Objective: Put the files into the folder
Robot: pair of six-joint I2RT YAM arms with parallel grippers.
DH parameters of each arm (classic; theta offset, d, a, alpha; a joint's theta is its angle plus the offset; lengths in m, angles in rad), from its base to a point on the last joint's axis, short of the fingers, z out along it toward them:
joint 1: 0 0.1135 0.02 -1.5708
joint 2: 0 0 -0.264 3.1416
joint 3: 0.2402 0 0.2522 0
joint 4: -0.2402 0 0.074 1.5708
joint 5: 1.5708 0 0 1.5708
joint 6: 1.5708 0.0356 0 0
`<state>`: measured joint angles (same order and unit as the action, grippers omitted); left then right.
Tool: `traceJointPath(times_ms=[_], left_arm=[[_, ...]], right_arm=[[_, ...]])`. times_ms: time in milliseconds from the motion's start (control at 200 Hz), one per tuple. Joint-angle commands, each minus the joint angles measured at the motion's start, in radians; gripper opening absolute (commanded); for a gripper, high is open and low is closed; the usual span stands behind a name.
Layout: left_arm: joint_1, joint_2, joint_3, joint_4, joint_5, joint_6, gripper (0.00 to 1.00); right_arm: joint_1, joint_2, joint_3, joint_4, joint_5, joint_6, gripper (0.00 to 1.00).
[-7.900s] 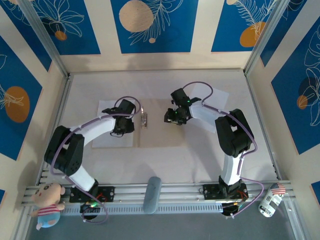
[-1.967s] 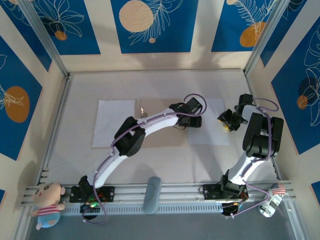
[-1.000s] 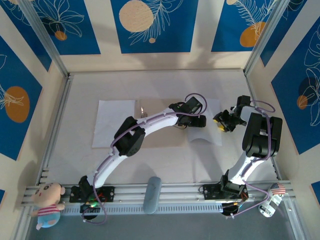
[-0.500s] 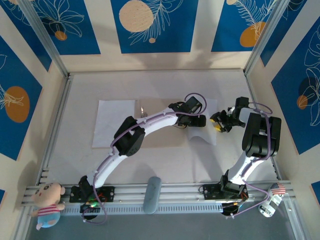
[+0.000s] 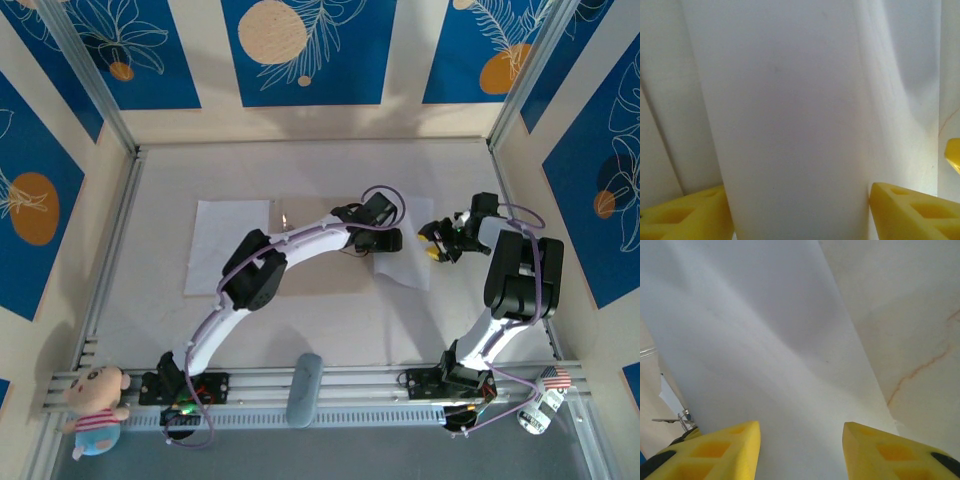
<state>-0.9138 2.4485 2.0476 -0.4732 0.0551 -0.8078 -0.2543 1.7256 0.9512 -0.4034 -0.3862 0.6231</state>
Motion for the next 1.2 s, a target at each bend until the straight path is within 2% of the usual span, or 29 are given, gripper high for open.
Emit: traceJointPath(times_ms=[0, 370, 630, 865, 1195], left_arm=[[0.010, -0.019, -0.049, 0.026, 0.051, -0.023, 0.65], [0.030, -0.089, -0.119, 0.106, 0.128, -0.050, 0.49], [0.056, -0.171, -0.190, 0.145, 0.182, -0.068, 0.44], [0.085, -0.235, -0.278, 0.194, 0.207, -0.088, 0.40], [0.133, -0.331, -0.386, 0.243, 0.253, -0.121, 0.37]], right_arm=[[0.010, -0.047, -0.015, -0.001, -0.056, 0.013, 0.49], [0.008, -0.166, -0.049, 0.024, -0.112, 0.028, 0.49], [0.000, -0.306, -0.109, 0.080, -0.166, 0.055, 0.51], [0.070, -0.452, -0.200, 0.182, -0.157, 0.130, 0.51], [0.089, -0.524, -0.233, 0.262, -0.252, 0.232, 0.52]])
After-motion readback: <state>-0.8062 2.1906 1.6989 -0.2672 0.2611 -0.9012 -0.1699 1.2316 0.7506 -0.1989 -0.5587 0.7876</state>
